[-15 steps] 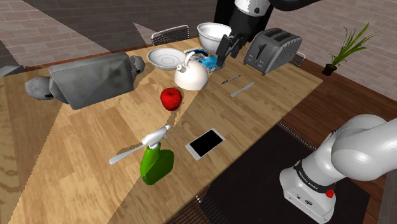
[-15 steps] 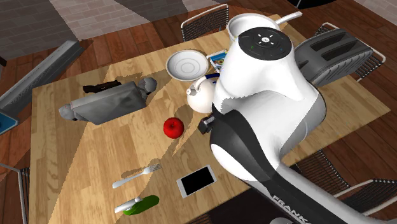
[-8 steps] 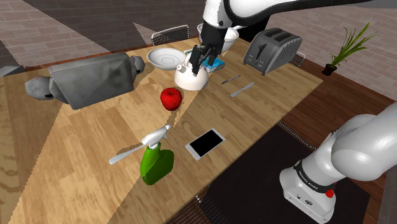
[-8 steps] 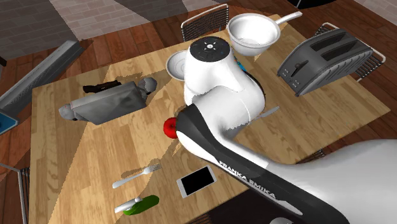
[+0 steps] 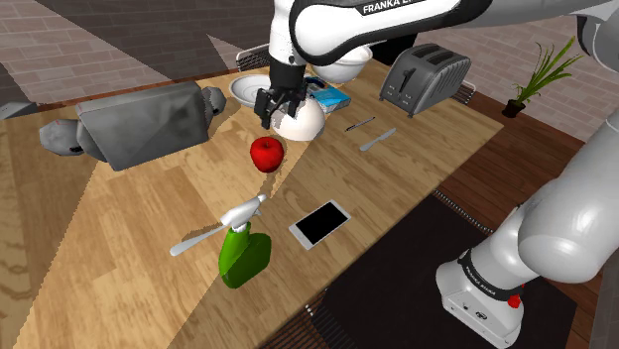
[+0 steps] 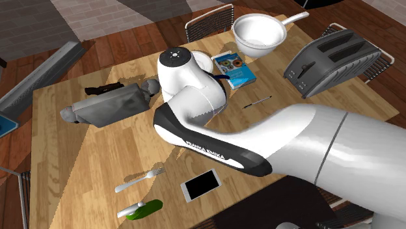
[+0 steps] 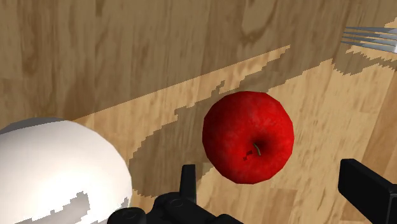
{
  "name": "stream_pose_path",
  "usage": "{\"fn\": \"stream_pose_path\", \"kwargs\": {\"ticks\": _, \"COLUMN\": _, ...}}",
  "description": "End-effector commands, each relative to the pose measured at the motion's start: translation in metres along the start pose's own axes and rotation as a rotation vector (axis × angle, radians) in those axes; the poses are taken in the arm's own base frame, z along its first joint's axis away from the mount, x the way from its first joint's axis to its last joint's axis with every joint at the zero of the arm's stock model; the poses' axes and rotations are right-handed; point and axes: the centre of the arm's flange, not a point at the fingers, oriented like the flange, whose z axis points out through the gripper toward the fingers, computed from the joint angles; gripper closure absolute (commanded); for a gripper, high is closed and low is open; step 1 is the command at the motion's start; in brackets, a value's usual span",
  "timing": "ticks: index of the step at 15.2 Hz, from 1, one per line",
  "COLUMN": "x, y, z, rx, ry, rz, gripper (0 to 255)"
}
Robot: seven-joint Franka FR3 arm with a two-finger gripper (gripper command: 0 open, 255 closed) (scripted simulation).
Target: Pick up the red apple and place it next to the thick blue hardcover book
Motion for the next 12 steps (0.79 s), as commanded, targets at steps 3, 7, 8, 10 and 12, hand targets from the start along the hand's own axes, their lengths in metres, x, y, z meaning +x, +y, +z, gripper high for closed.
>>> {"fn": "stream_pose_path", "kwargs": {"ticks": 3, "x": 0.021, "y": -0.012, "z": 0.026, "rx": 0.009, "ry": -0.010, "rz": 0.004, "gripper": 0}}
{"fn": "stream_pose_path", "kwargs": {"ticks": 7, "x": 0.021, "y": -0.012, "z": 0.048, "rx": 0.009, "ry": -0.010, "rz": 0.004, "gripper": 0}}
{"fn": "stream_pose_path", "kwargs": {"ticks": 8, "x": 0.021, "y": -0.012, "z": 0.053, "rx": 0.009, "ry": -0.010, "rz": 0.004, "gripper": 0}}
{"fn": "stream_pose_path", "kwargs": {"ticks": 10, "x": 0.021, "y": -0.012, "z": 0.061, "rx": 0.009, "ry": -0.010, "rz": 0.004, "gripper": 0}}
{"fn": "stream_pose_path", "kwargs": {"ticks": 12, "x": 0.021, "y": -0.012, "z": 0.061, "rx": 0.009, "ry": -0.010, "rz": 0.004, "gripper": 0}}
